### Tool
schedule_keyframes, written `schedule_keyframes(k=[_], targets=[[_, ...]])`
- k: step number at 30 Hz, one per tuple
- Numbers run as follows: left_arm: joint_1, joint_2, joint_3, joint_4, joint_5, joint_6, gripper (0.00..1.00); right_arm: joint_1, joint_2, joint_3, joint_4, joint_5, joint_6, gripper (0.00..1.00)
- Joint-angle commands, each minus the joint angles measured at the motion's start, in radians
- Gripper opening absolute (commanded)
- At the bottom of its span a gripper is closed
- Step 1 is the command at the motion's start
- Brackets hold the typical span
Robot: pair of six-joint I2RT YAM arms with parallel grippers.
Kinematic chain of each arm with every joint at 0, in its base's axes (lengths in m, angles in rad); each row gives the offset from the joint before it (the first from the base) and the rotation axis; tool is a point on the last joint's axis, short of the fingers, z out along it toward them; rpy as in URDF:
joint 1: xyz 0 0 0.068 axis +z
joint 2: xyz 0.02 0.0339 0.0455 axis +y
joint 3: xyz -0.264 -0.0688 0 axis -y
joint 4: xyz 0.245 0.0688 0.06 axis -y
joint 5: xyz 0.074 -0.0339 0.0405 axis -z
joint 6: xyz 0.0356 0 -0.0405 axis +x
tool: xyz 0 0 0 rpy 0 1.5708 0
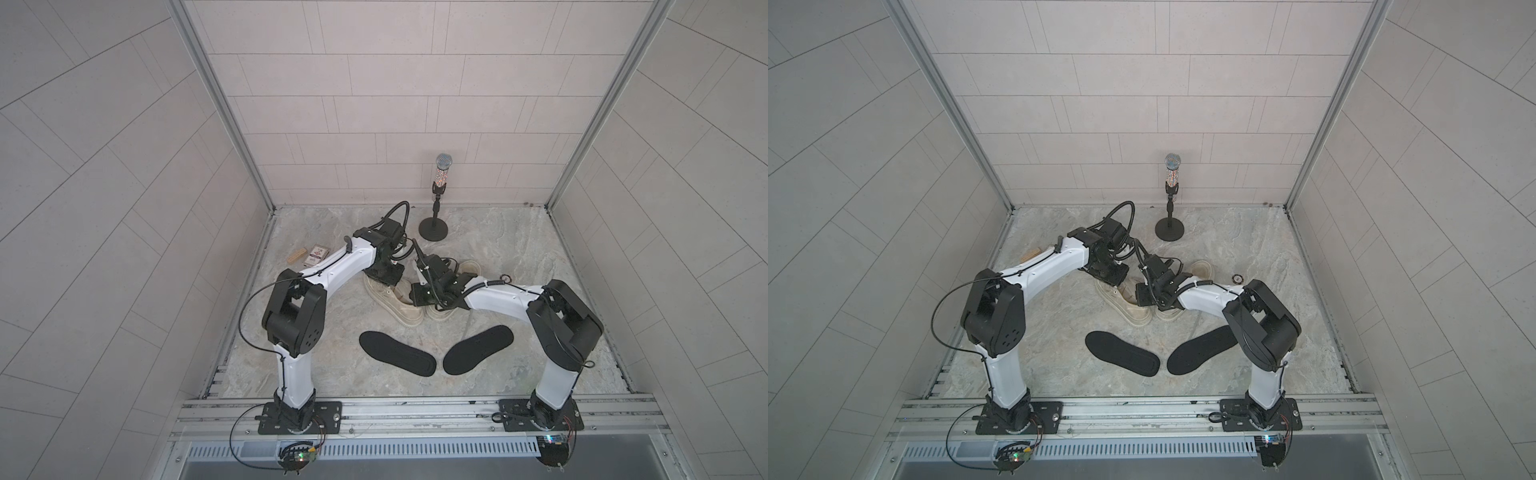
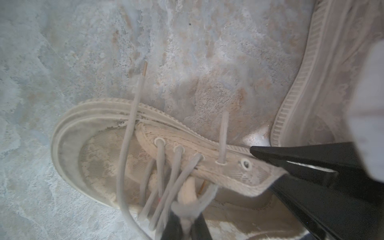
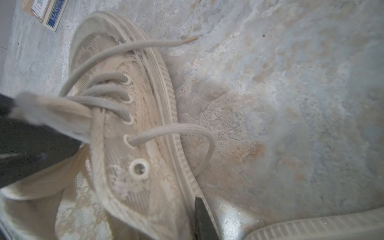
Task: Insert the insole into the shoe
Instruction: Adjust the shoe at the center of the board.
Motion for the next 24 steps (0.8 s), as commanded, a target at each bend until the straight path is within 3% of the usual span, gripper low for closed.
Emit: schedule_keyframes(k=[1,7,14,24], targets=[[0.021,-0.031,0.055,-0.036,-0.019,0.024,0.12,-0.005,0.026,0.001,-0.073,0.056,0.023,0.12],[0.017,-0.007,0.039,-0.066,0.062,0.051,0.19,-0.005,0.029,0.027,-0.091,0.053,0.025,0.13],[0.007,-0.004,0.029,-0.056,0.068,0.044,0.0,-0.005,0.045,0.068,-0.1,0.038,0.021,0.15],[0.03,-0.079,0.051,-0.033,0.166,0.009,0.0,-0.005,0.086,0.103,-0.17,0.087,0.033,0.09]])
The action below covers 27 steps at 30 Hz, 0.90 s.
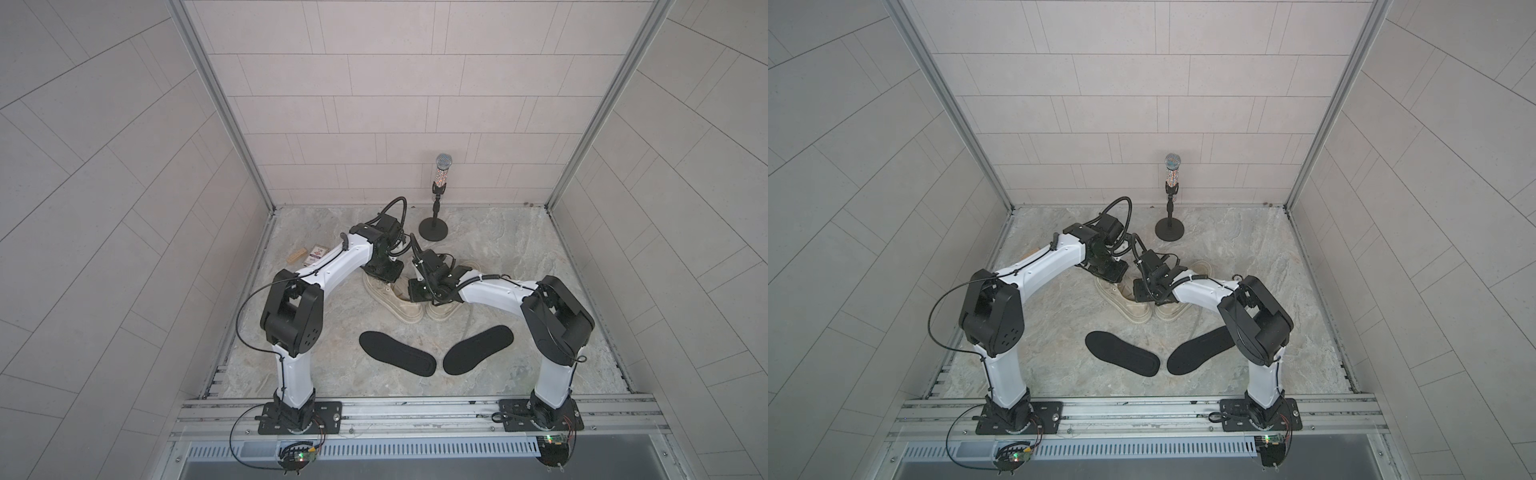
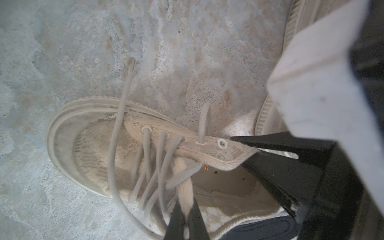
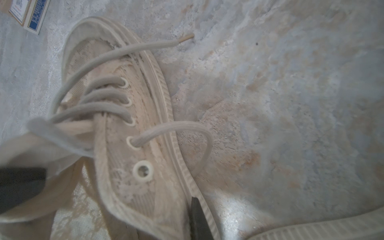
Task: Insert the insole into the shoe
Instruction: Adjust the shoe at the center of the board.
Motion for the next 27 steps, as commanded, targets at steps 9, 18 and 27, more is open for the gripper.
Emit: schedule_keyframes(k=[9,18,27], targets=[[0.15,-0.007,0.025,0.03,0.004,0.002,0.0,-0.005,0.003,-0.085,-0.039,0.11,0.047,0.04],[0.165,0.038,0.031,0.104,-0.113,-0.045,0.0,-0.004,-0.014,-0.09,-0.045,0.128,0.04,0.01],[0.153,0.041,-0.058,0.256,-0.27,-0.071,0.03,-0.003,-0.014,-0.074,-0.055,0.125,0.046,0.0]])
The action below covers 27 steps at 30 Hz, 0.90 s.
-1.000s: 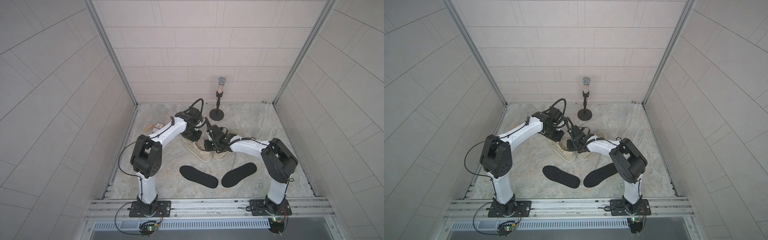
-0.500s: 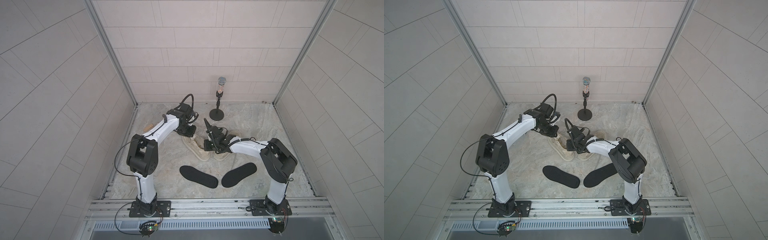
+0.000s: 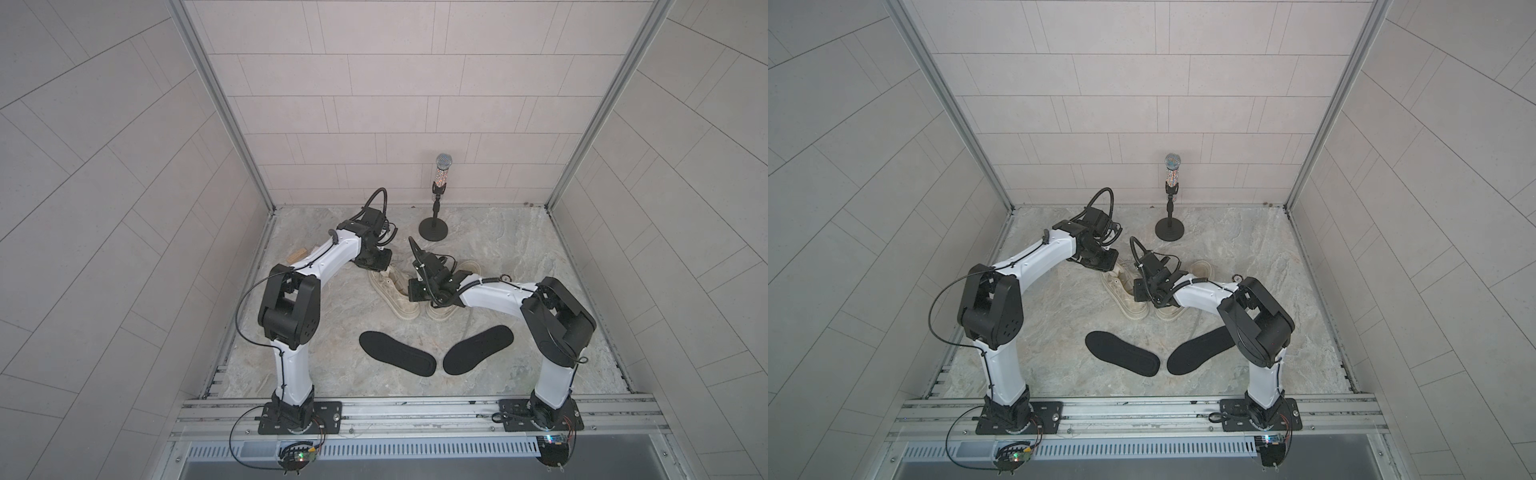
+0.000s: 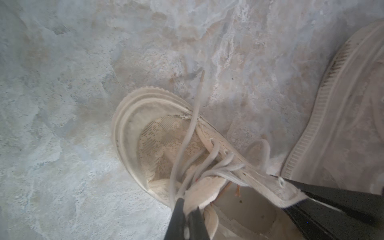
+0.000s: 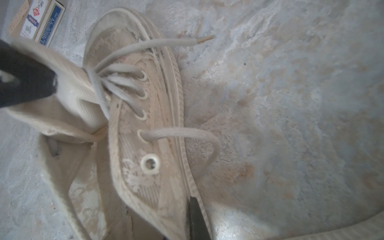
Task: Insert the insole into the shoe
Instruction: Adjust the shoe at the center of the board.
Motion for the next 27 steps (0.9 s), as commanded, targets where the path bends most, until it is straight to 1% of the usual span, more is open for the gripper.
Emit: schedule_keyframes(k=[1,4,7,9,10,12,14,17,23,27], targets=[[0.021,-0.012,-0.053,0.128,-0.243,-0.008,0.03,-0.011,-0.002,-0.018,-0.159,0.061,0.022,0.0],[-0.001,-0.037,-0.104,0.196,-0.384,-0.01,0.03,-0.011,-0.002,-0.019,-0.161,0.062,0.022,0.0],[0.0,-0.025,-0.111,0.215,-0.461,-0.029,0.03,-0.011,-0.001,-0.025,-0.157,0.061,0.027,0.0],[0.0,-0.01,-0.086,0.189,-0.472,-0.035,0.06,-0.01,0.001,-0.025,-0.154,0.056,0.03,0.0],[0.0,-0.009,-0.071,0.173,-0.459,-0.042,0.09,-0.01,0.001,-0.023,-0.153,0.052,0.03,0.0],[-0.001,-0.022,-0.055,0.159,-0.381,-0.044,0.14,-0.01,0.0,-0.01,-0.15,0.041,0.025,0.02],[-0.006,-0.046,-0.045,0.152,-0.271,-0.064,0.2,-0.01,0.004,0.012,-0.146,0.02,0.011,0.06],[-0.012,-0.075,-0.04,0.132,-0.163,-0.112,0.27,-0.011,0.02,0.058,-0.151,0.0,-0.014,0.15],[-0.017,-0.139,-0.074,0.112,-0.004,-0.185,0.39,-0.027,0.048,0.123,-0.159,-0.008,-0.039,0.26],[-0.029,-0.205,-0.12,0.109,0.062,-0.239,0.47,-0.046,0.058,0.145,-0.159,-0.021,-0.05,0.3]])
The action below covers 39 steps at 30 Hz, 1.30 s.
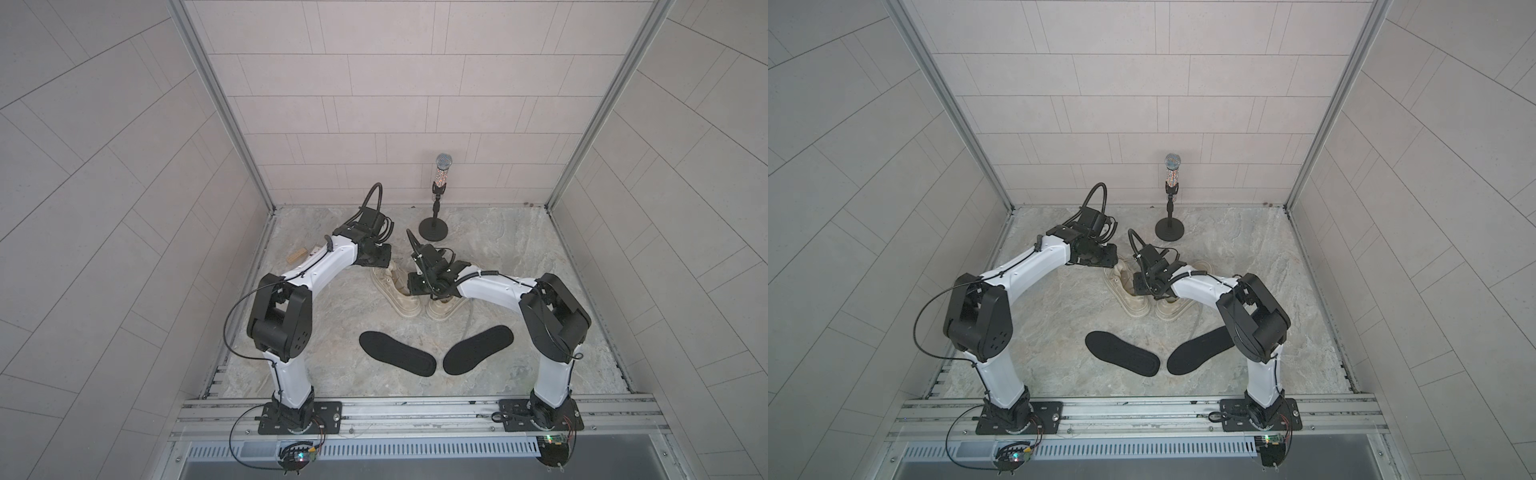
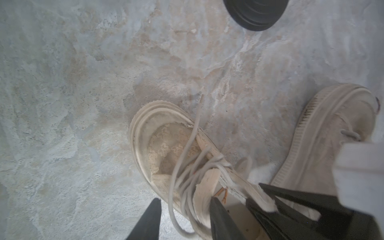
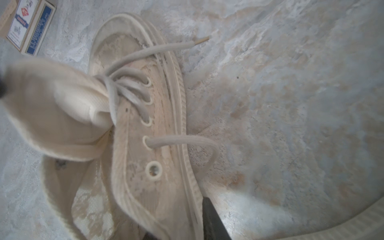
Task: Insert the insole into the shoe
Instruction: Adjust the shoe at the center of the board.
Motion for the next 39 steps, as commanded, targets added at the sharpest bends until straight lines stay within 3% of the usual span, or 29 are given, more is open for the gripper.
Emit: schedule_keyframes(k=[1,11,20,23,30,33,39], targets=[[-0.01,-0.086,-0.043,-0.012,0.071,-0.079,0.49,-0.015,0.022,0.027,-0.034,-0.005,-0.016,0.31],[-0.109,-0.154,-0.191,0.02,-0.052,-0.34,0.7,-0.024,0.027,0.041,0.014,-0.058,-0.021,0.36],[-0.145,-0.018,-0.102,-0.001,-0.162,-0.464,0.72,-0.024,0.04,0.046,0.029,-0.063,0.013,0.33],[-0.14,0.027,-0.071,-0.042,-0.207,-0.453,0.67,-0.025,0.039,0.042,0.032,-0.06,0.025,0.28],[-0.093,-0.027,-0.157,-0.02,-0.217,-0.374,0.37,-0.026,0.041,0.028,0.029,-0.043,0.048,0.15],[-0.075,-0.059,-0.188,-0.023,-0.234,-0.326,0.32,-0.028,0.045,0.028,0.029,-0.044,0.049,0.14],[-0.05,-0.079,-0.211,-0.03,-0.264,-0.256,0.31,-0.032,0.056,0.035,0.027,-0.047,0.053,0.12]])
